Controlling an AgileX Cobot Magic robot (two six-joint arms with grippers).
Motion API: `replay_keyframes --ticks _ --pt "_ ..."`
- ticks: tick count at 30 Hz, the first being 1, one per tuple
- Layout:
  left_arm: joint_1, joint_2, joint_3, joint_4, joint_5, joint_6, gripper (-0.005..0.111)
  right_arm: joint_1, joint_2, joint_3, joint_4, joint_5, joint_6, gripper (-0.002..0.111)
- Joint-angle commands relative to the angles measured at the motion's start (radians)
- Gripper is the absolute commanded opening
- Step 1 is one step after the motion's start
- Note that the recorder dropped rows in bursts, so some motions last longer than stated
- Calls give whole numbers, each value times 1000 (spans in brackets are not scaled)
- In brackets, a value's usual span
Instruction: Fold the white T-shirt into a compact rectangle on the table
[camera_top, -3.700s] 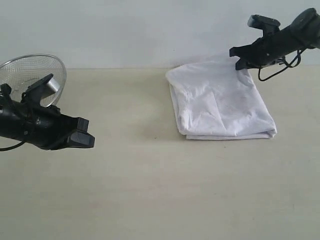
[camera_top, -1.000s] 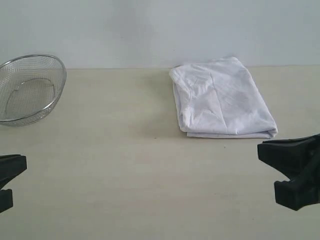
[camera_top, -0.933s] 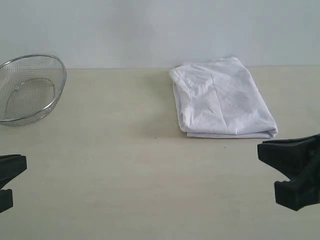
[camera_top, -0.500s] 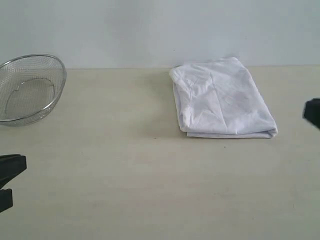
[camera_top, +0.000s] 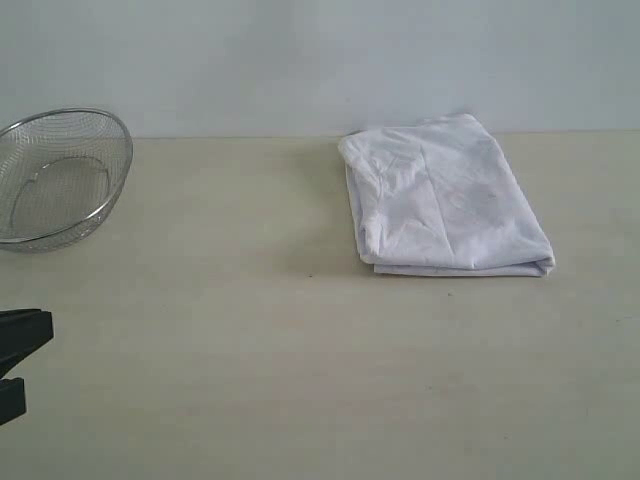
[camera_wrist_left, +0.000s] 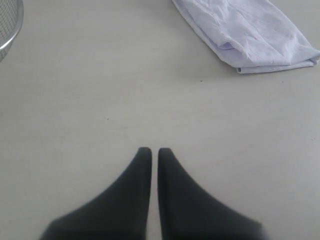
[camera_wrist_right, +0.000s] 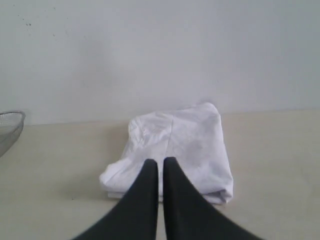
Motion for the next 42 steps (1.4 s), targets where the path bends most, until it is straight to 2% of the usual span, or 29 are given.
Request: replay_keyframes --ticks 1,3,8,11,18,22,29,37,42 --pt "-4 -5 3 -10 -8 7 5 -4 -5 62 -80 -6 78 0" --pt "-4 -5 3 -10 -8 7 5 -4 -9 66 -225 -4 194 0" --pt "-4 -5 3 -10 -8 7 5 -4 -40 66 -693 26 642 0" --pt "-4 -5 3 -10 -8 7 5 -4 -61 66 -818 71 725 0" --pt "-4 -5 3 -10 -10 7 5 -4 -121 66 -853 142 717 0" --pt "-4 -5 3 -10 -10 7 5 -4 -131 66 -865 247 717 0" --pt "-4 -5 3 -10 -10 7 5 -4 -131 66 -870 250 672 0" --pt "-4 -5 3 -10 -10 7 5 -54 -131 66 -872 250 669 0" --pt "-4 -5 3 -10 -10 7 5 -54 -131 66 -872 250 737 0"
